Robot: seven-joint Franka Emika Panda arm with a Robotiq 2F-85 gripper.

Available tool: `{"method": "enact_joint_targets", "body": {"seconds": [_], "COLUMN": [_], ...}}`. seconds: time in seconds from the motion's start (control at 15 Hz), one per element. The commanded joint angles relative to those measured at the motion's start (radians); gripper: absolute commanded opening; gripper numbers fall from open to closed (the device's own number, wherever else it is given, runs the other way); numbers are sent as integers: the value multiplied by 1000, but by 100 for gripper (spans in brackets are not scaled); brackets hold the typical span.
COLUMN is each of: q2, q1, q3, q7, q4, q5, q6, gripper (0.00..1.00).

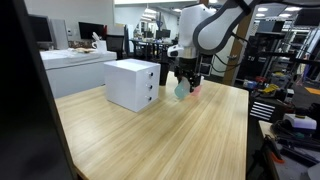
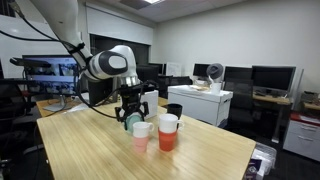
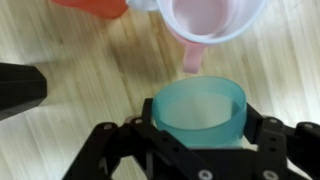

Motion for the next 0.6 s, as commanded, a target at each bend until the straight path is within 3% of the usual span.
{"method": "enact_joint_targets", "body": {"seconds": [0.0,0.27,0.53], "q2": [-94,-134,-141], "q1": [33,30,19], "q3": [-25,-34,-40], "q7": [128,326,613], "q4": [-77,-108,-114], "q5": [-214,-494,-853], "q6": [27,76,98], "gripper": [55,55,55]}}
